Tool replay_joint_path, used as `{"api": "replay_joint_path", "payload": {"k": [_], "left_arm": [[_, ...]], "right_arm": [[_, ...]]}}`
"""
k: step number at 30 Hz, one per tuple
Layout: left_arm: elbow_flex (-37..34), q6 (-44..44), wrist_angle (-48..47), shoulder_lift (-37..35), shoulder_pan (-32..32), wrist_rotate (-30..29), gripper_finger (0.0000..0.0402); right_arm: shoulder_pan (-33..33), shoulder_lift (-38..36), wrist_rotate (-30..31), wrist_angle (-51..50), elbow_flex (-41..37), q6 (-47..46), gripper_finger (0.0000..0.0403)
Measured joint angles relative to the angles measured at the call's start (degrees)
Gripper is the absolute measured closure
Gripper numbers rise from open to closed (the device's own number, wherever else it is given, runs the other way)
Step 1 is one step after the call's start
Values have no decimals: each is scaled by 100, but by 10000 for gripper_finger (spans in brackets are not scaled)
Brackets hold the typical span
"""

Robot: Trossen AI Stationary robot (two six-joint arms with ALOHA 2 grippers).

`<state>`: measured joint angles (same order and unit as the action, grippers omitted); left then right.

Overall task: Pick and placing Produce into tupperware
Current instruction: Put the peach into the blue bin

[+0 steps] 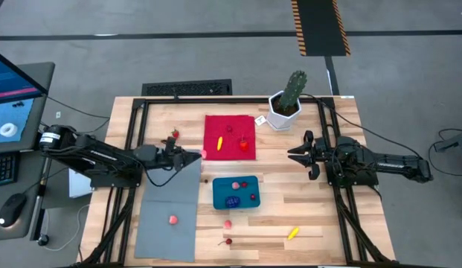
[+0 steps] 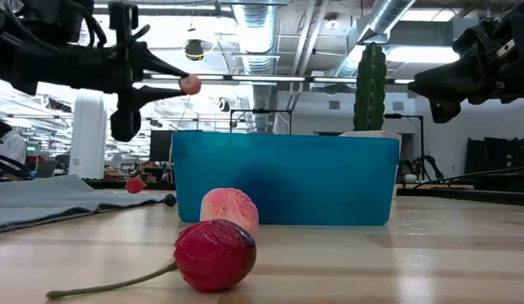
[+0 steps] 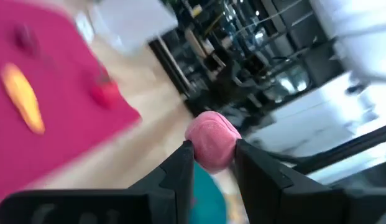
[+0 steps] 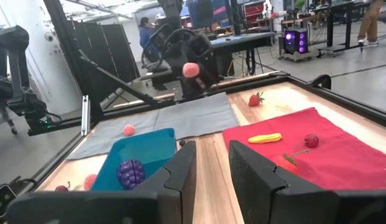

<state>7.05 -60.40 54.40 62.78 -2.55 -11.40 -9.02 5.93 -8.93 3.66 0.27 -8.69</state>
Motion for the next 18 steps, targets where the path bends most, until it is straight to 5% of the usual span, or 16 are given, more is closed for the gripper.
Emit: {"api": "replay_joint_path", "payload": {"k": [5, 9, 14, 18], "left_arm": [[0, -1136, 3, 11, -28, 488, 304], [0, -1091, 43, 11, -39, 320, 304], [0, 854, 38, 11, -28, 162, 304], [102, 3265, 95, 11, -39, 234, 304]], "right_arm": [[0, -1, 0, 9, 0, 3, 285], [0, 0, 1, 11, 0, 7, 285], [0, 0, 2, 11, 0, 9, 285], [-2, -2, 26, 11, 0, 14, 285]]}}
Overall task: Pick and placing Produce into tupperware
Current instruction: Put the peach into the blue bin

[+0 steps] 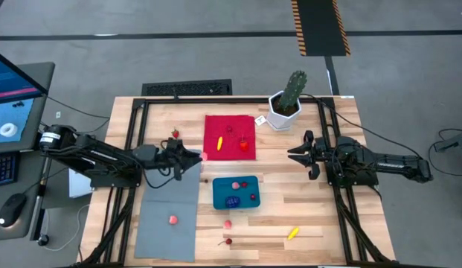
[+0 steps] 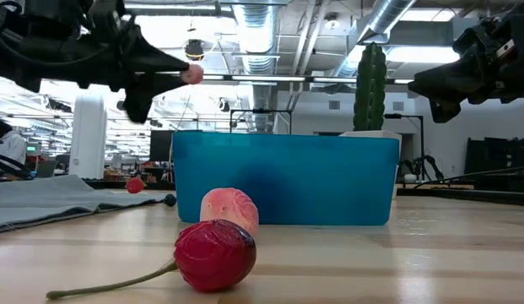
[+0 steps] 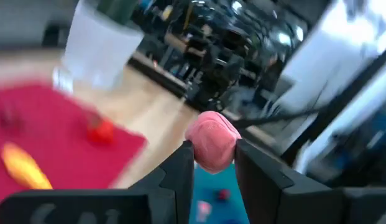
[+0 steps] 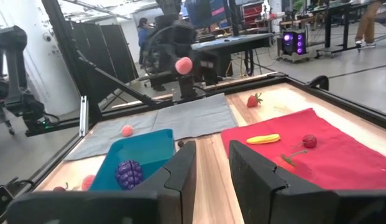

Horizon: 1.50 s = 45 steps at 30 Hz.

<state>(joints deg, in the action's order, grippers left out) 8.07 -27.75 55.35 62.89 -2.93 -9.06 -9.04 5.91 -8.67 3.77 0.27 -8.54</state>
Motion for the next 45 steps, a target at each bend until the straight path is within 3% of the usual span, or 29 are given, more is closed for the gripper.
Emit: {"api": "replay_joint_path", "payload": {"k": [6, 8, 16, 19, 22, 25, 33, 38, 40, 45], "left_arm": [[345, 3126, -202, 0, -41, -66, 304], [450, 4030, -218, 2, -51, -379, 304], [844, 6562, -409, 2, -102, -1681, 304], [956, 6890, -717, 2, -104, -2513, 304], [1019, 6706, -1061, 2, -105, -3024, 304], [1020, 6075, -1105, 2, -152, -2924, 304], [1025, 1742, -946, 0, -284, -1433, 304], [1025, -507, -1686, 0, -342, -557, 304], [1025, -952, -1992, 0, -425, -211, 304], [1023, -968, -2192, 2, -792, -180, 304]], "right_arm": [[2, 2, 125, -13, 0, -1, 285], [2, 0, 125, -15, 0, -1, 285], [1, 2, 123, -85, 0, -3, 285], [2, 2, 123, -133, 0, -6, 285], [2, 1, 123, -140, 0, -4, 285], [0, 0, 123, -140, 0, -4, 285], [0, 1, 123, -140, 0, -6, 285], [0, 0, 123, -140, 0, -8, 285], [0, 1, 123, -140, 0, -7, 285], [0, 1, 123, -123, 0, -7, 285]]}}
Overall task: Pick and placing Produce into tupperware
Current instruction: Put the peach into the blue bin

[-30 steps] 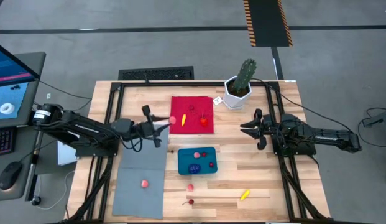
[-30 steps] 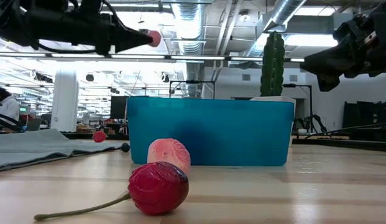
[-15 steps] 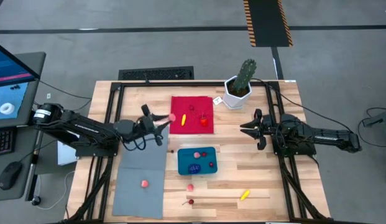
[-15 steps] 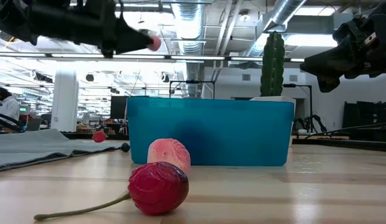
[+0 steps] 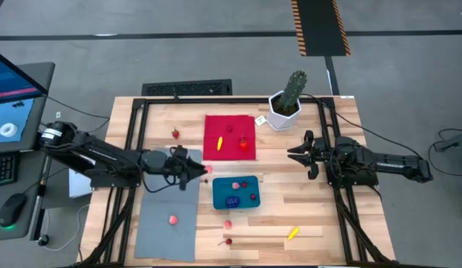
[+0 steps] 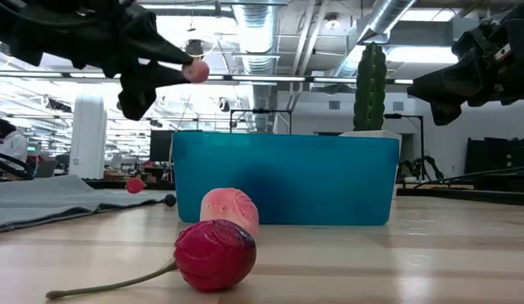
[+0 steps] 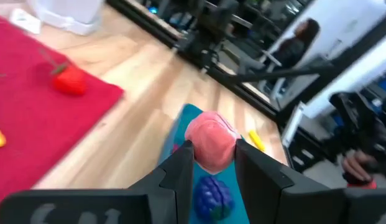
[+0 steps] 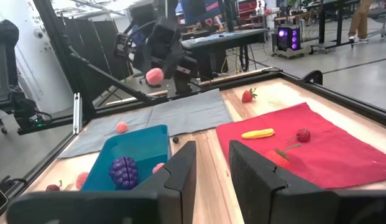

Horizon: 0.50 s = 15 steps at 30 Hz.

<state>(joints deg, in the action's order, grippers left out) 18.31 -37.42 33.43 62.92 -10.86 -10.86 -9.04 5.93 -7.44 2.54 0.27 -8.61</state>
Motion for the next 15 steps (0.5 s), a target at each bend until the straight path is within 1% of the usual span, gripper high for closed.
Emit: {"api": "replay_joint_path", "payload": {"k": [3, 5, 8, 11, 15], "left_arm": [[5, -105, -95, 0, -81, 53, 304], [105, -118, -410, 0, -85, 187, 304], [380, -260, -990, 61, -91, 177, 304], [742, -115, -1298, 326, -97, 333, 304], [1254, 3, -1414, 942, -100, 541, 304]], "right_arm": [[0, -1, 0, 1, 0, 1, 285], [0, 1, 0, 1, 0, 3, 285], [0, -1, 22, 3, 0, 5, 285], [0, -1, 111, 2, 0, 4, 285], [-2, -1, 151, -50, 0, 3, 285]]}}
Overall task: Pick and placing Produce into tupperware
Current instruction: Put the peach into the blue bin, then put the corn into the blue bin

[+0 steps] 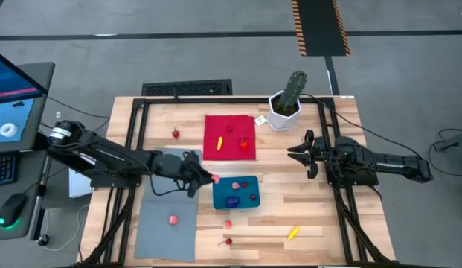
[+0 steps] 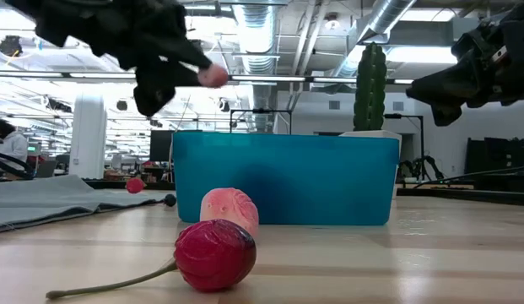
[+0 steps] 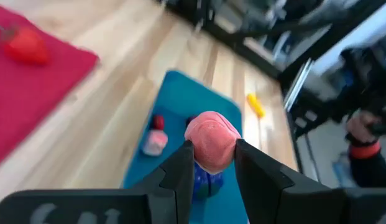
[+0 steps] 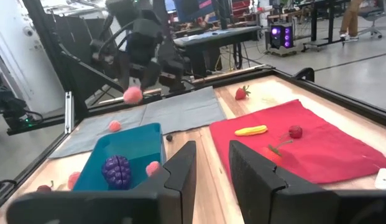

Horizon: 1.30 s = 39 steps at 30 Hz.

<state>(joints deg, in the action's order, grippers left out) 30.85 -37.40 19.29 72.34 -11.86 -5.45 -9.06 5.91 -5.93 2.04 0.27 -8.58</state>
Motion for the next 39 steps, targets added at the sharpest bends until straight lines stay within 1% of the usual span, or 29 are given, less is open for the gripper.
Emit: {"api": "replay_joint_path", "payload": {"k": [2, 6, 9, 13, 16, 18, 21, 24, 27, 30, 32, 35, 37, 39], "left_arm": [[248, 109, -183, 397, 0, 131, 304], [649, 332, -308, 1157, 0, 688, 304], [914, 489, -249, 1622, -52, 786, 304], [1225, 391, -341, 2031, -32, 779, 300], [1375, 506, -479, 2152, -15, 767, 283], [1392, 604, -476, 2155, -17, 733, 265], [1417, 762, -465, 2091, -20, 504, 232], [1419, 1075, -424, 2015, -13, 375, 204], [1419, 1405, -414, 1954, -23, 422, 186], [1417, 1502, -152, 1876, -54, 330, 180], [1419, 1845, 324, 1862, -103, 71, 180], [1399, 2443, 1127, 1862, -218, -152, 181], [1399, 2795, 1376, 1858, -290, -238, 181], [1394, 3141, 1416, 1858, -340, -292, 182]], "right_arm": [[2, 2, 0, -39, 0, -2, 285], [2, 0, 0, -35, 0, -2, 285], [2, 2, 0, -37, 0, -2, 285], [2, 4, 0, -37, 0, -4, 285], [2, 6, 0, -36, 0, -4, 285], [2, 7, 0, -34, 0, -4, 285], [2, 7, -1, -34, 0, -4, 285], [2, 7, -2, -34, 0, -6, 285], [2, 7, -2, -35, 0, -7, 285], [9, 7, -16, -35, 0, -9, 285], [36, 7, -17, -34, 0, -9, 285], [147, 7, -17, -32, 0, -47, 285], [241, 7, -19, 12, 0, -47, 285], [341, 7, -17, 81, 0, -45, 285]]}}
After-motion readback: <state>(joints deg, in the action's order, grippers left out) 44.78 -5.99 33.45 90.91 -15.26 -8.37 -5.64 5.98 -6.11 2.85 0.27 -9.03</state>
